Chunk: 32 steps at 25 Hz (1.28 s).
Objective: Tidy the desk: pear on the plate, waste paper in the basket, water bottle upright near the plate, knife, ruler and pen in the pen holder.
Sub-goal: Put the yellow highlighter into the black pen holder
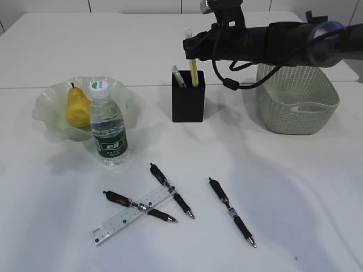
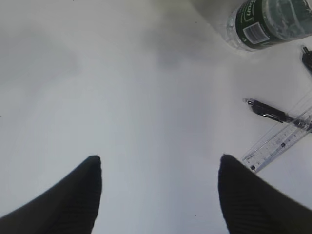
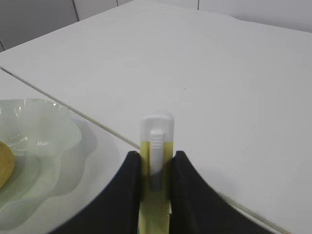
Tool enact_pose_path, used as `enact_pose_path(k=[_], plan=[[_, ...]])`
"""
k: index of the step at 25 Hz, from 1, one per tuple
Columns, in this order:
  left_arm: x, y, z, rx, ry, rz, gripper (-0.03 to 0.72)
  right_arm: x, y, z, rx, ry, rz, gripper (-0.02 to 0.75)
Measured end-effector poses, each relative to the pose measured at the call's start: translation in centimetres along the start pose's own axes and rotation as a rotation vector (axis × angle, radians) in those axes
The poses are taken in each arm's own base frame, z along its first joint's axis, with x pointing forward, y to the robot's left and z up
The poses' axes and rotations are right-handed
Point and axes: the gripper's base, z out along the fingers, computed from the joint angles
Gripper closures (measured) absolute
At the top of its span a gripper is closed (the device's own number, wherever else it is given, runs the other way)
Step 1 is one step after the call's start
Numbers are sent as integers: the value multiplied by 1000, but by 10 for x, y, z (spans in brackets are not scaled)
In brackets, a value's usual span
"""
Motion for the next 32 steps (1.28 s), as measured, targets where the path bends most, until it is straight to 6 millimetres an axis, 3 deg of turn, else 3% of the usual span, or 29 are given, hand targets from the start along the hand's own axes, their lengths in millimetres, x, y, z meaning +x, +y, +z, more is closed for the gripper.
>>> enact_pose_path(k=[8, 14, 18, 21, 26, 32], plan=[[0, 0, 0, 0, 0, 0, 160, 24, -2, 10, -5, 41, 16, 605], [0, 0, 0, 0, 0, 0, 160, 26, -2, 11, -7, 44, 18, 390], [0, 0, 0, 0, 0, 0, 160, 25, 0, 11, -27, 37, 23, 347], [0, 0, 0, 0, 0, 0, 160, 18, 0, 9, -27, 25, 48, 341], [0, 0, 0, 0, 2, 0, 160, -14, 5, -7, -33, 7, 53, 339], [1, 0, 0, 1, 14, 0, 160, -32, 14, -26, -84, 135, 87, 339]])
